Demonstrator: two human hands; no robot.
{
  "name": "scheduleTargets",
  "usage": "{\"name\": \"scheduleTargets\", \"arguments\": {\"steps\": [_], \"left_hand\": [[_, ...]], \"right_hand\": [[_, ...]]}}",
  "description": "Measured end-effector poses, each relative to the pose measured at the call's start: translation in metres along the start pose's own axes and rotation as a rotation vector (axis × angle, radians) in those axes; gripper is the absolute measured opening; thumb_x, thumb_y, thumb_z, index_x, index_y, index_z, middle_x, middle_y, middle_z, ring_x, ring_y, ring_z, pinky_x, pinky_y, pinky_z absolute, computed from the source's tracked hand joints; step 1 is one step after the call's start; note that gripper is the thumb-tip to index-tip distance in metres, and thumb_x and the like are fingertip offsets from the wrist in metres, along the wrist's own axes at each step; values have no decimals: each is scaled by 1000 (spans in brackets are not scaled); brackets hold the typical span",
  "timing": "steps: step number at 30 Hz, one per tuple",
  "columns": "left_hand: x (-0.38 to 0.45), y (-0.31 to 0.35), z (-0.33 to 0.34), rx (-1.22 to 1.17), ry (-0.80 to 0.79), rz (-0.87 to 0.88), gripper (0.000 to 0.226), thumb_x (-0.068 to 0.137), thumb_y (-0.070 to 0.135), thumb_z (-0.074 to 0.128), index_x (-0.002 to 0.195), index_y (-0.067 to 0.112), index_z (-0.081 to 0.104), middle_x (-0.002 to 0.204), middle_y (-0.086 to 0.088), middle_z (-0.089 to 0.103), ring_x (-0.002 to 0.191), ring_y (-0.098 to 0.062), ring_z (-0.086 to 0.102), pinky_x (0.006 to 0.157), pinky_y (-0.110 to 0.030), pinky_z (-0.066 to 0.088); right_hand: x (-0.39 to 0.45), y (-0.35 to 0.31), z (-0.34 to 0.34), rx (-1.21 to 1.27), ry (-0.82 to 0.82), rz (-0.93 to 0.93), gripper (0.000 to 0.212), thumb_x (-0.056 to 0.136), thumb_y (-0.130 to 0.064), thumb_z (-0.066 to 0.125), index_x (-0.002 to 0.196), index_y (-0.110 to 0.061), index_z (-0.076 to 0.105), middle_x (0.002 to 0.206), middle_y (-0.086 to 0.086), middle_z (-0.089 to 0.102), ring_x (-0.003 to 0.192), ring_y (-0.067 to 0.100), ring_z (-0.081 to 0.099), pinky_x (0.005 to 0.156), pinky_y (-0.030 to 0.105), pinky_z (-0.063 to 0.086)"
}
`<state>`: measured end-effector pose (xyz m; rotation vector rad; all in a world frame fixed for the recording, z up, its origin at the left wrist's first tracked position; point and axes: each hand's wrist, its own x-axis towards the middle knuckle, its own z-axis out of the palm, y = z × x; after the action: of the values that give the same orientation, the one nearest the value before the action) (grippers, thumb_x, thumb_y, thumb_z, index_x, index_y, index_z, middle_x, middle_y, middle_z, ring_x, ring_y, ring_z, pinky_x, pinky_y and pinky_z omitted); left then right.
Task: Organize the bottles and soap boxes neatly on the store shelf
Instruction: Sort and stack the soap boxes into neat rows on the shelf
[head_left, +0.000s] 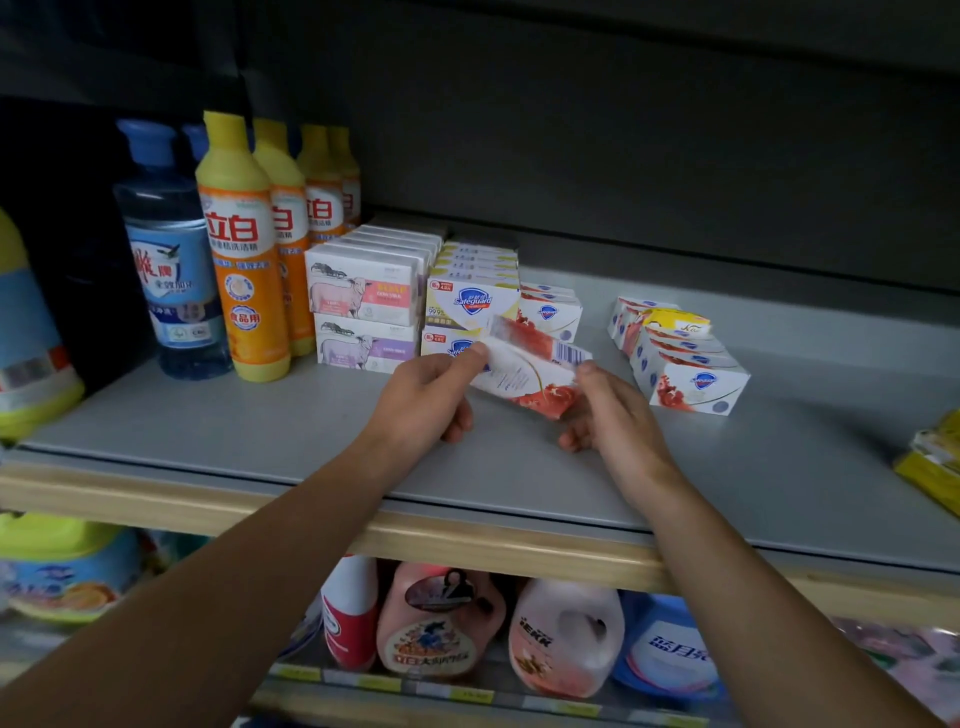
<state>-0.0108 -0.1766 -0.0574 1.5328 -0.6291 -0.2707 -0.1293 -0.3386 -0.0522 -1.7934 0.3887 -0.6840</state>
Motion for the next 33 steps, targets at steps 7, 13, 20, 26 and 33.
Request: {"name": "scheduleTargets", "arguments": {"steps": [7, 13, 20, 26, 33], "left_hand": [[4, -1, -1, -173, 5, -35, 47, 78, 63, 59, 80, 18, 69, 65, -6, 62, 58, -22, 55, 58, -35, 43], [-1, 1, -3, -237, -101, 31, 25, 93, 17, 64, 116, 8, 63, 88, -19, 67, 64, -23, 56, 61, -31, 51], [-8, 4, -5, -167, -183, 87, 29, 92, 5, 63, 121, 6, 63, 112, -18, 70, 70, -26, 54, 60, -29, 53], [-10, 5, -2, -273, -163, 72, 37, 84, 24, 69, 120, 16, 66, 121, -17, 66, 91, -29, 69, 88, -42, 56], [-5, 0, -4, -216, -113, 137, 29, 85, -6, 67, 105, 16, 71, 125, -6, 64, 101, -20, 68, 92, -36, 55]], "right_hand": [[-6, 3, 0, 19, -151, -309, 57, 80, -5, 74, 119, -42, 57, 113, -19, 66, 87, 12, 68, 69, 22, 54], [0, 9, 2, 5, -51, -155, 33, 89, -31, 64, 118, -44, 57, 107, -22, 67, 96, 10, 69, 79, 31, 57], [2, 7, 2, -117, 37, -147, 20, 99, -24, 51, 89, -27, 68, 65, -10, 67, 51, 8, 58, 52, 23, 48], [-4, 7, -2, -131, -4, -318, 36, 86, -11, 68, 110, -37, 61, 87, -14, 69, 61, 16, 61, 58, 27, 49], [-8, 6, 1, -329, -24, -551, 51, 74, 1, 71, 116, -25, 61, 122, -28, 50, 109, 9, 60, 86, 35, 55]]}}
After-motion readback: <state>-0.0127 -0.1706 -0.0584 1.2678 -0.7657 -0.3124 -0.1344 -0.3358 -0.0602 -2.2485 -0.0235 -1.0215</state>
